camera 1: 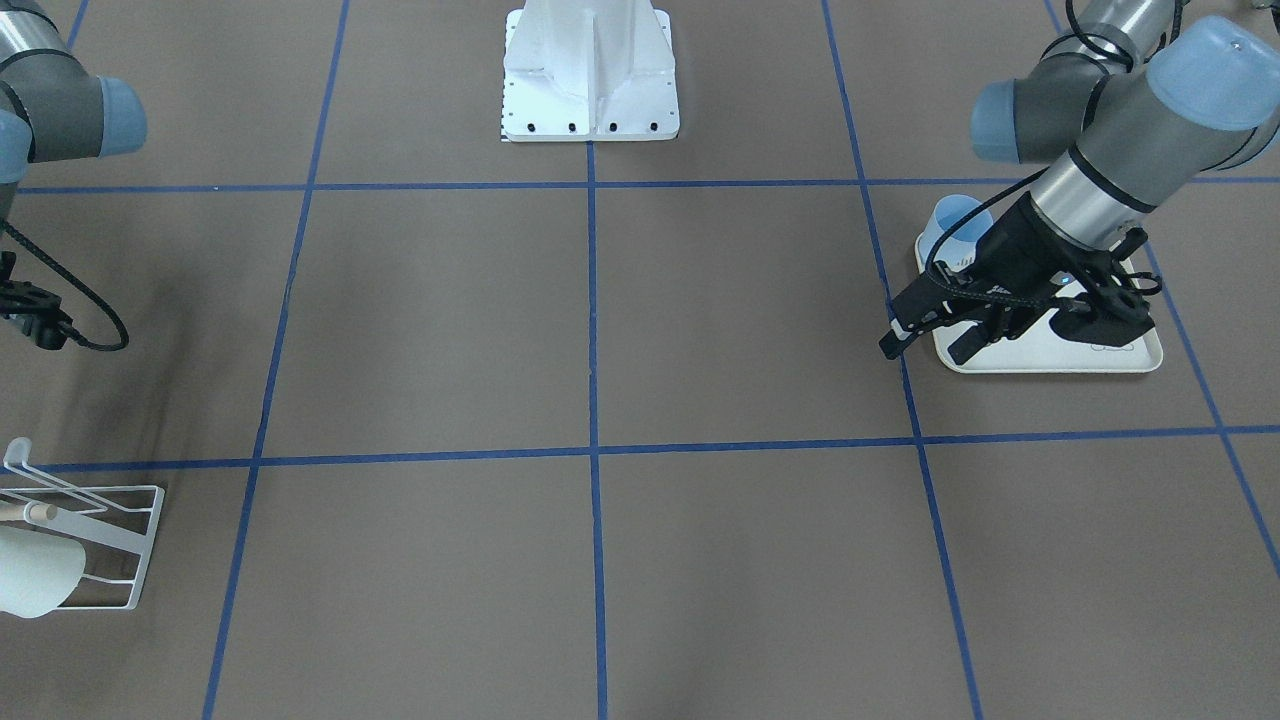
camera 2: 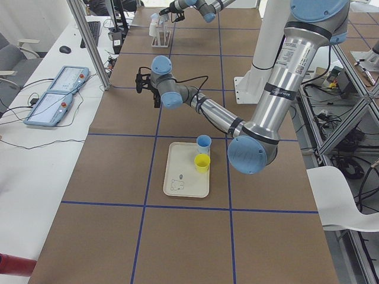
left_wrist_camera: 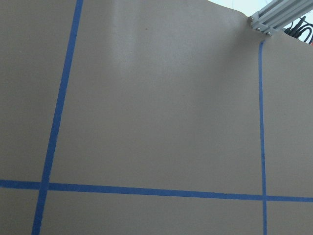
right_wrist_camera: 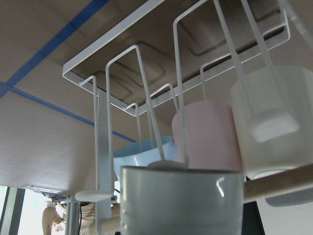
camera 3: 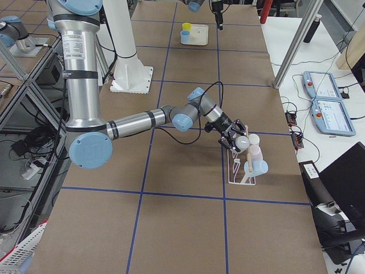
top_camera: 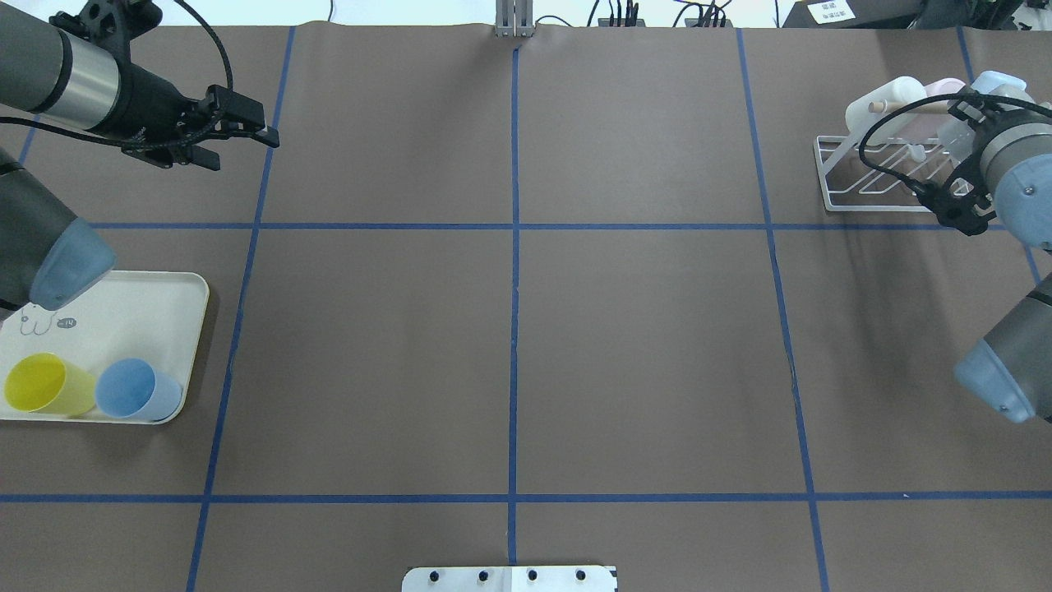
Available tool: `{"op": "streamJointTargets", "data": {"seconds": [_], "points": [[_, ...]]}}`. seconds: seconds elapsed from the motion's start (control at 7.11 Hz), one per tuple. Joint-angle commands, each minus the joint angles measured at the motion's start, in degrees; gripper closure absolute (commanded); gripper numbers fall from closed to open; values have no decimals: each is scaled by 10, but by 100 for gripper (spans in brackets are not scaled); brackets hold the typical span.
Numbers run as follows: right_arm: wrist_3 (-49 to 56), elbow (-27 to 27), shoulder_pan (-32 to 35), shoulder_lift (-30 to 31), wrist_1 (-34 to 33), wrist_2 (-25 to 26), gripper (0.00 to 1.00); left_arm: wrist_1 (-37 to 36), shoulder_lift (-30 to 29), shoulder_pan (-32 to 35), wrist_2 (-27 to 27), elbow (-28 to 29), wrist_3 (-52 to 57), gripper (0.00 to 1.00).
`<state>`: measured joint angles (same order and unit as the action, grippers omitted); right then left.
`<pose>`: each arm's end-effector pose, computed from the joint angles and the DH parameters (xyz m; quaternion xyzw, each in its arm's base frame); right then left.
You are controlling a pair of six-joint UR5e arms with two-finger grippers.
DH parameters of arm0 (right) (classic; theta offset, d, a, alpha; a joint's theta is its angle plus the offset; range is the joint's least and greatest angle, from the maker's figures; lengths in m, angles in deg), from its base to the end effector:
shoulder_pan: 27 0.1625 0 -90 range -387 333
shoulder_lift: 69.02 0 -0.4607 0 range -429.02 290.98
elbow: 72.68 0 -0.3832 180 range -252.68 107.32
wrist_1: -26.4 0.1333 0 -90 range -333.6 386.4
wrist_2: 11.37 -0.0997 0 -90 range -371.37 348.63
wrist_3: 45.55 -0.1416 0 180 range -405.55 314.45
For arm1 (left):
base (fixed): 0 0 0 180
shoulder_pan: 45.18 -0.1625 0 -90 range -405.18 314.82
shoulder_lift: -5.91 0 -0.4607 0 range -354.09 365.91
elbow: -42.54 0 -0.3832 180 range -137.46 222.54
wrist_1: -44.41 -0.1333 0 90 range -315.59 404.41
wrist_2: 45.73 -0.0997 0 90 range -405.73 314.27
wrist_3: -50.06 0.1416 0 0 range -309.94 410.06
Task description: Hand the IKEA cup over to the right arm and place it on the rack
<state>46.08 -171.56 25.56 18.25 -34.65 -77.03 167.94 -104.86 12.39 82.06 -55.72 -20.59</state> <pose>-0.1864 -0.5587 0.5787 0.2116 0.3304 -0.7964 0.4602 0.3059 -0.5683 0.3704 0.0888 0.5568 -0.1058 0.8191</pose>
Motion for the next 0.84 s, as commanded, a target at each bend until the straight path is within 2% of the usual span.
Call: {"op": "streamJointTargets", "data": {"seconds": [0.0,0.14,0.7], "points": [[1,12,-4,-6,1,0,21,0,-1,0,0,0,-1,0],[1,13,-4,-6,1,0,1,0,-1,0,0,0,-1,0],[-5,11,-5,-24,-1,-4,1,0,0,-2,-1,0,1,0]]}}
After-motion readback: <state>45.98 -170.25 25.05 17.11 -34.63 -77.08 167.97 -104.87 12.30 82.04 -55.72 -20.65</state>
